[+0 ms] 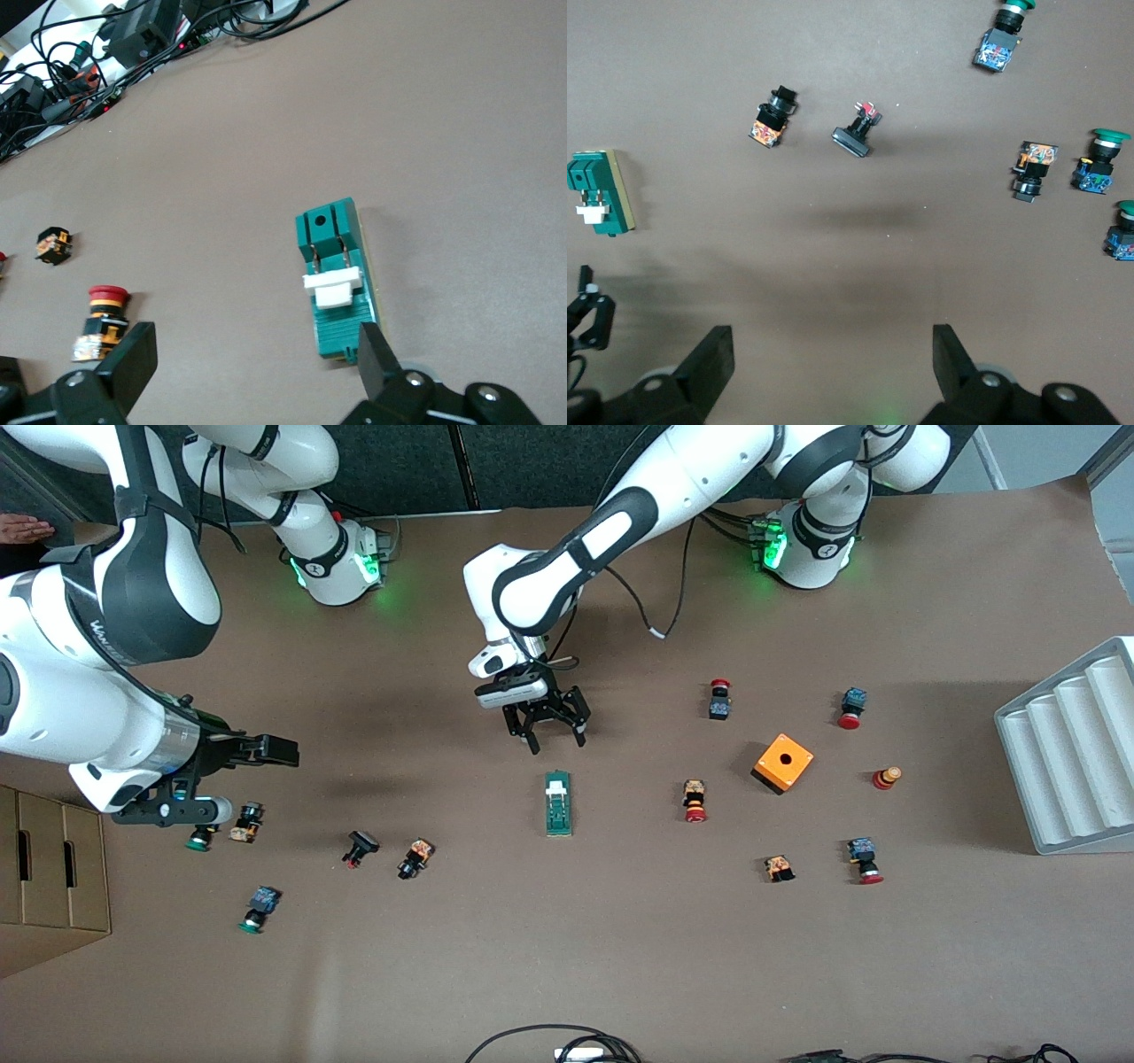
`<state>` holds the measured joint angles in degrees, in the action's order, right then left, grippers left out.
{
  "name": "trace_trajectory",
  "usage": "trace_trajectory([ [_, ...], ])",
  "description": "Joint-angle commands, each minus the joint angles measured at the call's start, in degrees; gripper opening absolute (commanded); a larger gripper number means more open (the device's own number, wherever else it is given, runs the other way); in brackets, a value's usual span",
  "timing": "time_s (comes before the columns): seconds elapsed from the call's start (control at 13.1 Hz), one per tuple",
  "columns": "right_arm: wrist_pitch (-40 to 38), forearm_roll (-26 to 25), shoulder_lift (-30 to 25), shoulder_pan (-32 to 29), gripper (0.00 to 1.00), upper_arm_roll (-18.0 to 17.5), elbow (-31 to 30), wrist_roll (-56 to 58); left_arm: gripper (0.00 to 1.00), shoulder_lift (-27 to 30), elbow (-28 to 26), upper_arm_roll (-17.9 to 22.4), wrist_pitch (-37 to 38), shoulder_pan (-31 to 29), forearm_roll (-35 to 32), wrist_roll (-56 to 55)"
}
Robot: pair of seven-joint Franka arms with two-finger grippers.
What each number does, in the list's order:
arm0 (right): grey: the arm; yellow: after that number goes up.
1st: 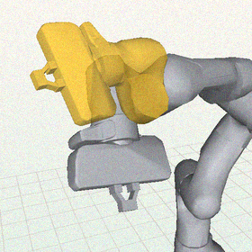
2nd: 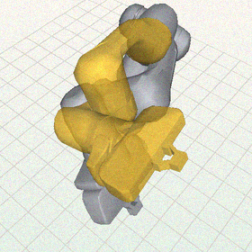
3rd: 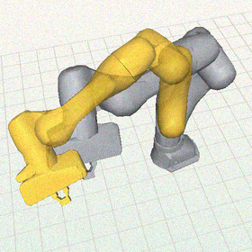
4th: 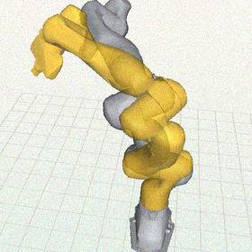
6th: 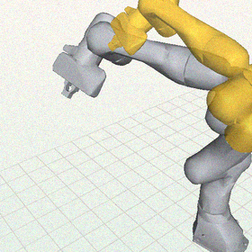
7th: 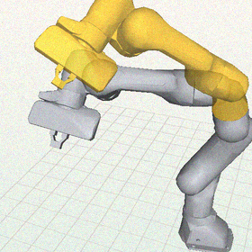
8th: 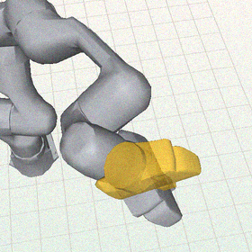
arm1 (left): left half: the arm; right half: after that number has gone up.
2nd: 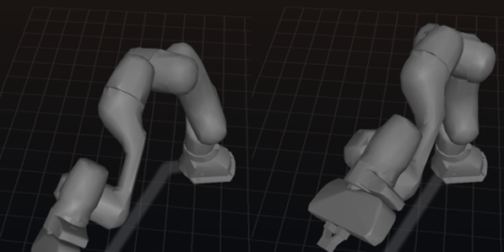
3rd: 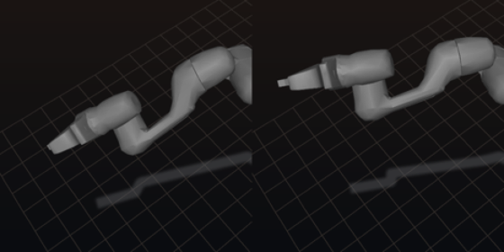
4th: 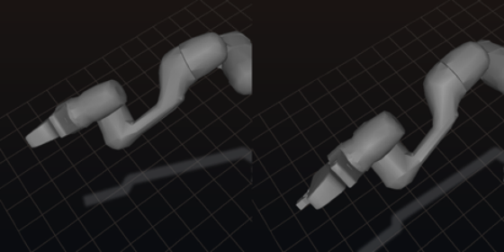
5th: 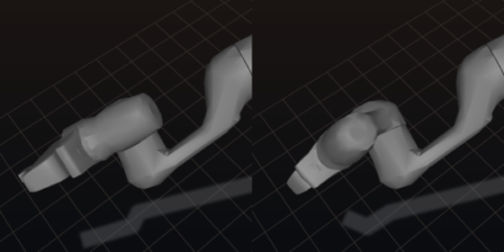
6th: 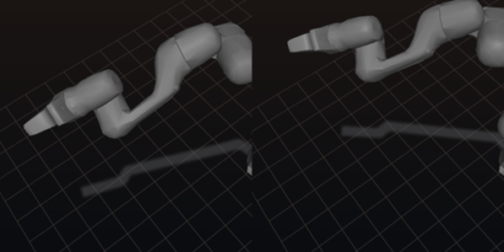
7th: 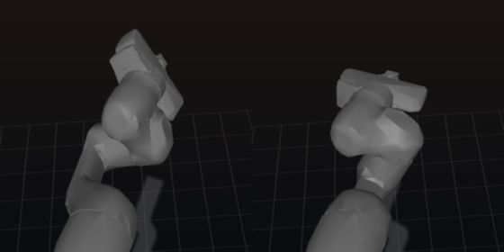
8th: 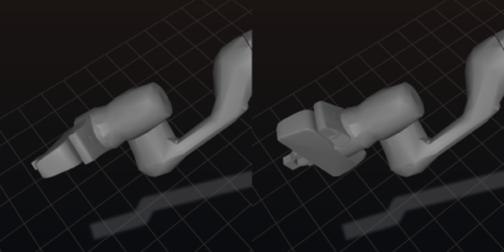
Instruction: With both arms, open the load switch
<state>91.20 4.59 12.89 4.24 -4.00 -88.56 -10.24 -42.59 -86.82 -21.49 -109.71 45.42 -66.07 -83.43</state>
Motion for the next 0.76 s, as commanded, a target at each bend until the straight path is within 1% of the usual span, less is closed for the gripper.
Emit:
trace_trajectory([
  [0.0, -0.9, -2.3, -0.7, -0.3, 1.00, -0.7, -0.1, -0.8, 1.00, 3.2, -0.6, -0.2, -0.6, -1.5, 6.4, 7.9],
  [0.08, -1.0, -3.6, -0.8, -0.2, 1.00, -0.7, 0.0, -0.7, 1.00, 4.0, -0.5, -0.2, -0.5, -2.2, 8.7, 11.8],
  [0.23, -1.0, -6.2, -1.2, -0.7, 1.00, -0.5, 0.1, 1.6, 1.00, 6.4, -0.3, -0.2, -0.6, -4.1, 15.1, 20.4],
  [0.31, -0.9, -6.9, -1.1, -1.0, 1.00, -0.2, 0.8, 3.9, 1.00, 7.2, -0.3, -0.2, -1.4, -5.5, 18.1, 22.3],
  [0.46, -0.8, -6.8, -0.9, -1.7, 1.00, 1.2, 1.3, 5.5, 1.00, 8.9, -0.5, -0.2, -4.0, -8.0, 22.6, 25.3],
  [0.69, -0.1, -7.1, -0.8, -2.5, 1.00, 1.4, 1.3, 5.8, 1.00, 12.2, -0.5, -0.1, -4.0, -12.0, 30.8, 36.9],
])
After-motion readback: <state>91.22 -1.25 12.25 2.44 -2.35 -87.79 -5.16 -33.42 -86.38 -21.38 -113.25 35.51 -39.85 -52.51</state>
